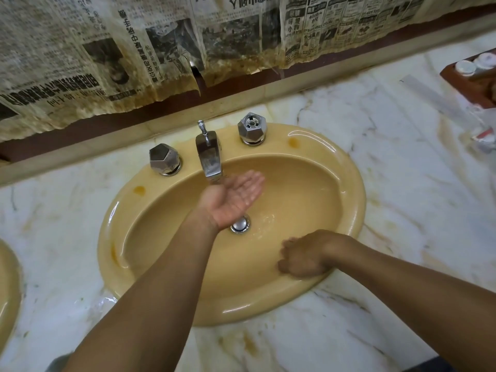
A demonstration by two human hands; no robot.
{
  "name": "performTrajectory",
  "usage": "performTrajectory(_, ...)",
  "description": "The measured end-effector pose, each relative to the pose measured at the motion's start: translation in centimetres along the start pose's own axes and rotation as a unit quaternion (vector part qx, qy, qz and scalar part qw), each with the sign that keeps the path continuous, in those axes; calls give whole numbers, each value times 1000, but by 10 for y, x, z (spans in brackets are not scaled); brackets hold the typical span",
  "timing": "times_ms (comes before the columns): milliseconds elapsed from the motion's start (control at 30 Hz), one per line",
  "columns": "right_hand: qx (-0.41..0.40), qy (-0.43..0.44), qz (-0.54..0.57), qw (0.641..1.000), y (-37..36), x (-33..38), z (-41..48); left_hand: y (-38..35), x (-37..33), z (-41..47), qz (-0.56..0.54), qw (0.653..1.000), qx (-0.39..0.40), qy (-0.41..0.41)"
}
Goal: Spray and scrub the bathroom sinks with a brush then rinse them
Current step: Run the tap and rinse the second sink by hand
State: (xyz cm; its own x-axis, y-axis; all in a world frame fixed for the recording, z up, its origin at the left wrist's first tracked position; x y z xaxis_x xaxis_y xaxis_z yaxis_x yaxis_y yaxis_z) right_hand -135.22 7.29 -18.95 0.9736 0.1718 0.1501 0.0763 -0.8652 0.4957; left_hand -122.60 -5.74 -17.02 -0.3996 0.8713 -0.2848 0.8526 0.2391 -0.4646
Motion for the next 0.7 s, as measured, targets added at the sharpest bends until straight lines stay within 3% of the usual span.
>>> performTrajectory(100, -65, -19, -90, 994, 19, -27, 2, -31, 29, -14, 93, 990, 91, 54)
performTrajectory(200, -190, -86, -237, 949, 51, -65, 7, -35, 35, -24, 162, 982, 93, 38)
performTrajectory(300, -152, -77, -221, 960, 45, -59, 14, -11, 15, -25, 142, 989, 42, -19)
performTrajectory(367, -22, -14, -117, 993, 20, -35, 14, 14, 0, -22, 109, 993, 10, -46)
performTrajectory(433, 65, 52, -66, 994, 8, -23, 6, 35, -12, -19, 88, 994, -18, -59)
performTrajectory(500, 10, 2, -90, 996, 23, -43, 6, 48, -19, -19, 78, 994, -33, -63)
performTrajectory(600, -142, -86, -199, 966, 52, -76, 6, 57, -23, -19, 68, 995, -40, -64)
performTrajectory(700, -123, -86, -149, 977, 40, -64, 4, 61, -21, -18, 65, 995, -40, -63)
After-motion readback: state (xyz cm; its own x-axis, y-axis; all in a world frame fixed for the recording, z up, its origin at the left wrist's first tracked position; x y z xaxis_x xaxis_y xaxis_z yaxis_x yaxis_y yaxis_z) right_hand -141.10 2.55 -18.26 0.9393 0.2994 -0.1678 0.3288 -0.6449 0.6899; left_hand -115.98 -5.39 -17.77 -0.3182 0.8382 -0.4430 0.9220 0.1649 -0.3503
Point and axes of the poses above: each hand's wrist, its own z-axis towards the middle knuckle, its own y-axis out of the back of the hand, x = y × z, the point moved 5 cm from there along z, towards the middle knuckle, and after that the axes turned 9 degrees about -x, right-handed, at the moved point
